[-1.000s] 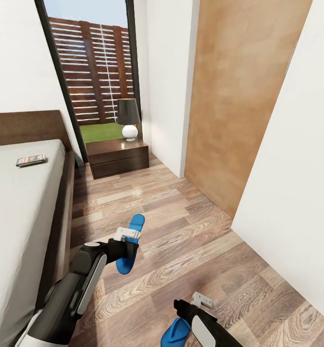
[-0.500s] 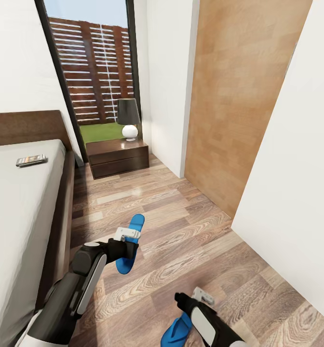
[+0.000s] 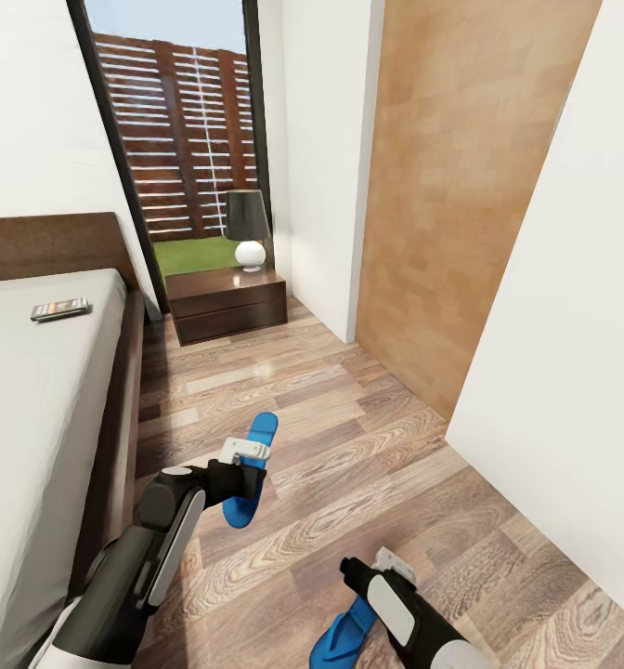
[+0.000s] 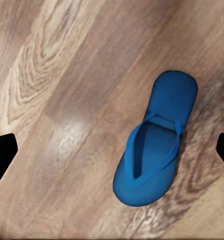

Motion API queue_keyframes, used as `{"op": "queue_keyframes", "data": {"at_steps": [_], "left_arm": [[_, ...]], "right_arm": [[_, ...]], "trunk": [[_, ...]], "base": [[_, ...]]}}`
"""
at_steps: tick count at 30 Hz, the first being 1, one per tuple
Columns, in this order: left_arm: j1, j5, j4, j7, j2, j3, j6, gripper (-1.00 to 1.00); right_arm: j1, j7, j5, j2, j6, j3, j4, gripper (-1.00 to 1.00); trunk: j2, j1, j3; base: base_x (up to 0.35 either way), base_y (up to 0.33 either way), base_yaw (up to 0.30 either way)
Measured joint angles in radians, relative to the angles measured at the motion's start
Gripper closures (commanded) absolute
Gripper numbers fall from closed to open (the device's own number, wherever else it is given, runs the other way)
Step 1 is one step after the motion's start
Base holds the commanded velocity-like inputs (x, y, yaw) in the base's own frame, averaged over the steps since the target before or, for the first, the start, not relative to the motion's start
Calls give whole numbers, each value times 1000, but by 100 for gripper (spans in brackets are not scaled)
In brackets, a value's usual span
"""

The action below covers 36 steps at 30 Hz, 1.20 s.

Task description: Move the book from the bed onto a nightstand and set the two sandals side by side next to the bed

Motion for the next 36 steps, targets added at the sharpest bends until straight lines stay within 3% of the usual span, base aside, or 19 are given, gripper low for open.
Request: {"op": "queue_keyframes", "data": {"at_steps": [10,19,26,30,36], "left_arm": [[0,0,0,1,0,1,0,100],[0,0,2,2,0,1,0,100],[0,0,2,-1,1,2,0,100],[0,0,1,-1,1,2,0,100],[0,1,0,-2,1,3,1,100]], "right_arm": [[-4,-45,-49,0,10,1,0,-100],[-4,-54,-103,0,11,1,0,-100],[-4,-60,-127,0,11,4,-20,-100],[-5,-67,-129,0,11,5,-43,-100],[-6,-179,-130,0,11,8,-121,-100]], "trunk": [[0,0,0],[-2,4,-35],[-2,4,-35],[-3,6,-50],[-4,7,-58]], "base": [[0,0,0],[0,0,0],[0,0,0],[0,0,0],[0,0,0]]}}
